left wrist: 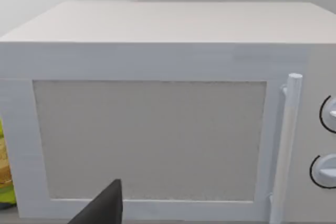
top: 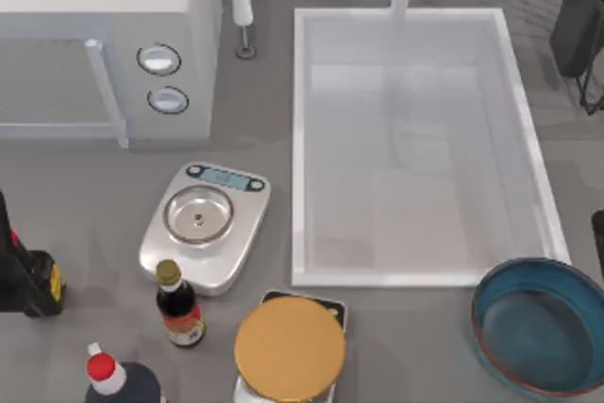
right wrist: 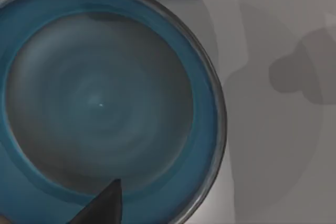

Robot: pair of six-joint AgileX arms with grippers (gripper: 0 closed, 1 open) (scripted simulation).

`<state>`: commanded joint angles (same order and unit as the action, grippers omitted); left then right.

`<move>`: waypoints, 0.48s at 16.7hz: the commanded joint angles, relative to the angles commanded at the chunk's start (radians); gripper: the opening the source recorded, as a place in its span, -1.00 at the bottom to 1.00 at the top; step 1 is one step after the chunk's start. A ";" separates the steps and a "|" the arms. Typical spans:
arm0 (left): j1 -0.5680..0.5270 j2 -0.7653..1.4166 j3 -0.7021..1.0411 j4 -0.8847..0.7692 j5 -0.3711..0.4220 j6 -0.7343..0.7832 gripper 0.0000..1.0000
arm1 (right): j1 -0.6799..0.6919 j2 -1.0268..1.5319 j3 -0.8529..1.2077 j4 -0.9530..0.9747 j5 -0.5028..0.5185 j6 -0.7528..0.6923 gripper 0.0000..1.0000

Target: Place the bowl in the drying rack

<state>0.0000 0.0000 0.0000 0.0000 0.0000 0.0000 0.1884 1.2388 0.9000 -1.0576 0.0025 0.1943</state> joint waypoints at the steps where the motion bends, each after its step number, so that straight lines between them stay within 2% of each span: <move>1: 0.000 0.000 0.000 0.000 0.000 0.000 1.00 | 0.008 0.053 0.041 -0.044 0.000 0.009 1.00; 4: 0.000 0.000 0.000 0.000 0.000 0.000 1.00 | 0.025 0.153 0.124 -0.129 -0.002 0.026 1.00; 8: 0.000 0.000 0.000 0.000 0.000 0.000 1.00 | 0.028 0.169 0.139 -0.144 -0.002 0.029 1.00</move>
<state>0.0000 0.0000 0.0000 0.0000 0.0000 0.0000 0.2159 1.4082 1.0391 -1.2018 0.0005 0.2234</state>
